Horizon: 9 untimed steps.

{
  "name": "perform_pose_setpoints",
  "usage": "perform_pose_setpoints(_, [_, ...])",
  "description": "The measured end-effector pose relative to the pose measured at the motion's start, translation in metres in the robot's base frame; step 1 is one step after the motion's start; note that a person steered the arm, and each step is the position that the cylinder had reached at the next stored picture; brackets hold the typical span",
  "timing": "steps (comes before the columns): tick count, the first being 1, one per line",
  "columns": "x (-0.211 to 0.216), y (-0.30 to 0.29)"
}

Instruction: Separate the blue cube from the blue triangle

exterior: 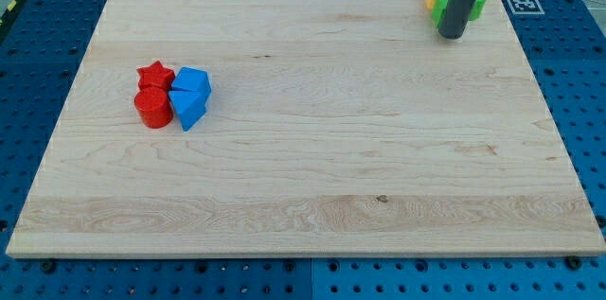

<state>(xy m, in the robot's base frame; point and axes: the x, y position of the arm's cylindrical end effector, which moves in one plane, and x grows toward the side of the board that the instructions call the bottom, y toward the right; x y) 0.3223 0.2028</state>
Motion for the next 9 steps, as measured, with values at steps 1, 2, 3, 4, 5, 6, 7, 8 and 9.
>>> perform_pose_setpoints(1, [0.01,0.0])
perform_pose_setpoints(2, [0.01,0.0])
perform_pose_setpoints(3, [0.018,-0.002])
perform_pose_setpoints(4, [0.027,-0.006])
perform_pose_setpoints(5, [0.031,-0.007])
perform_pose_setpoints(6, [0.033,-0.009])
perform_pose_setpoints(7, [0.029,-0.023])
perform_pose_setpoints(8, [0.021,-0.033])
perform_pose_setpoints(9, [0.021,-0.033])
